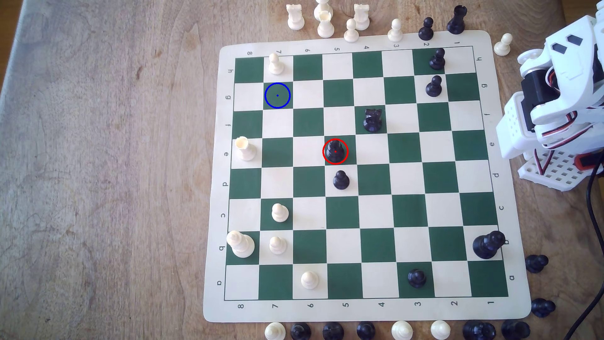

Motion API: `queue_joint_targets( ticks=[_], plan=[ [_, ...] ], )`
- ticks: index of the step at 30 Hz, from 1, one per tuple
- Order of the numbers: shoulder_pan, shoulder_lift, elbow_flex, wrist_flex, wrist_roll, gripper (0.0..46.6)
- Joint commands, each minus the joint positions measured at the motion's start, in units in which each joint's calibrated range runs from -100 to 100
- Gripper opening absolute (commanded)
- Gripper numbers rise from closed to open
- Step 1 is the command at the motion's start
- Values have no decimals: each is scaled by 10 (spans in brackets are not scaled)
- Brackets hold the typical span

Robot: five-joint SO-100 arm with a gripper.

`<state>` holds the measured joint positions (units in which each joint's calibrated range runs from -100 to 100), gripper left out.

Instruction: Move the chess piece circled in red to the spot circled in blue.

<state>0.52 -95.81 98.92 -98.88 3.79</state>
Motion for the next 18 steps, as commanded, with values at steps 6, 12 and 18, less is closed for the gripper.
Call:
queue_joint_targets(
  ticks=[6,12,18],
  plan=[
    [0,0,10,50,2,2],
    [-6,0,-23,200,2,2],
    [-30,1,-187,655,0,2]
  ],
)
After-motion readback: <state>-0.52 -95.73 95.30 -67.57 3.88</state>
